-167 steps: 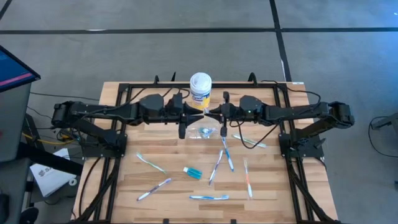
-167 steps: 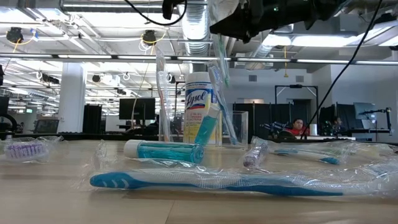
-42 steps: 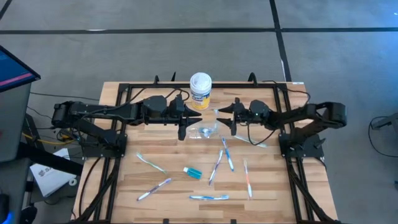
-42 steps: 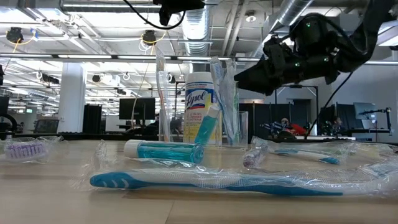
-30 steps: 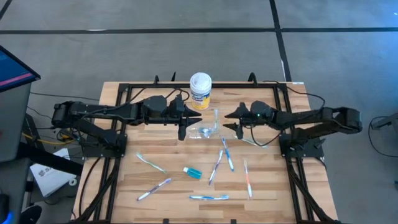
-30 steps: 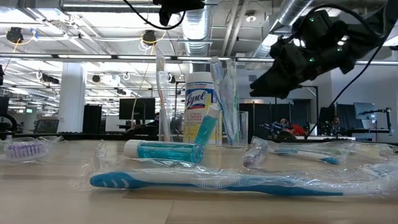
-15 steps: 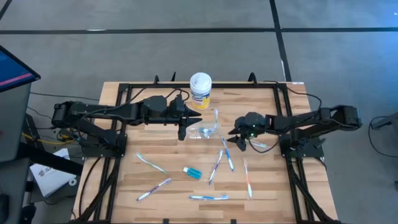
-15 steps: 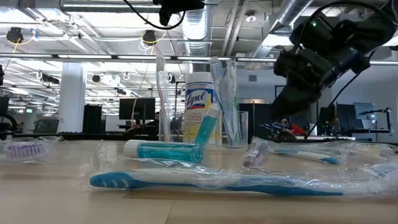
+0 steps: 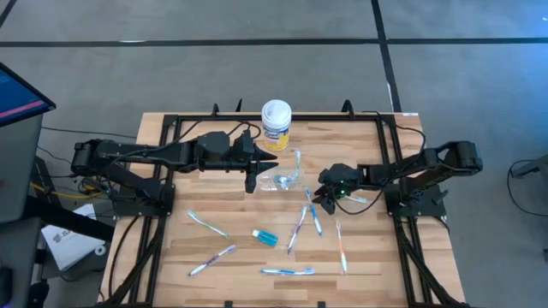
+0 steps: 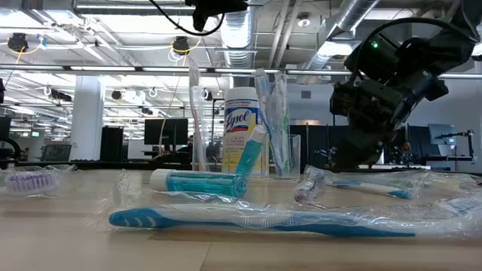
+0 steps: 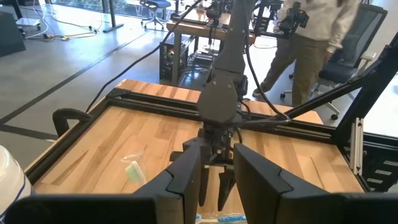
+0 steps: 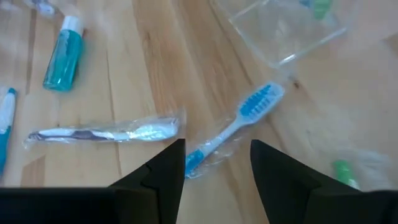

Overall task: Pick & Place toothbrushing station
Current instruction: Put the top blue toothbrush into the transparent organizer

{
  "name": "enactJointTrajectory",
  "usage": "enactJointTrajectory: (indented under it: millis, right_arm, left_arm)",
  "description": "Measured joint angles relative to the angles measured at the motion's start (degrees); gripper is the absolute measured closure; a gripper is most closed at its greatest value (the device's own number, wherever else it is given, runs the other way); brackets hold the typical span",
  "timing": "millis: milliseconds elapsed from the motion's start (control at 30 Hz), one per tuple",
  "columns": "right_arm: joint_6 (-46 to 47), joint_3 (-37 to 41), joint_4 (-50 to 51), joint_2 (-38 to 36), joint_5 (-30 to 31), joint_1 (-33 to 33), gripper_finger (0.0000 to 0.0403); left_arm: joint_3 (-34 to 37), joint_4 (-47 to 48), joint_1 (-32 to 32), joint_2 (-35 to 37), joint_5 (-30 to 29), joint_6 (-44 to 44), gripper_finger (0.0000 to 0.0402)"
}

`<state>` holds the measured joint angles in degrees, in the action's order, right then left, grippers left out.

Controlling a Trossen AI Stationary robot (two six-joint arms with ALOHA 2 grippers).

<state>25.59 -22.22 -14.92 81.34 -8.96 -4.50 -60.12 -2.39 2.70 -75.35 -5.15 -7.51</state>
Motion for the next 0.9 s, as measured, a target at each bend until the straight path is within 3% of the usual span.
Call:
enactJointTrajectory:
  millis: [600,900]
  right_arm:
    - [4.2,-2.6,-2.1,6.8,0.1,0.7,0.0264]
    - [4.4,-3.2,-0.7,7.2,0.0,0.7,0.0329]
  left_arm:
    - [0.0,0.0,0.0,0.0,0.0,0.0,0.0311]
    - [0.0,0.0,0.0,0.0,0.0,0.0,0.0311]
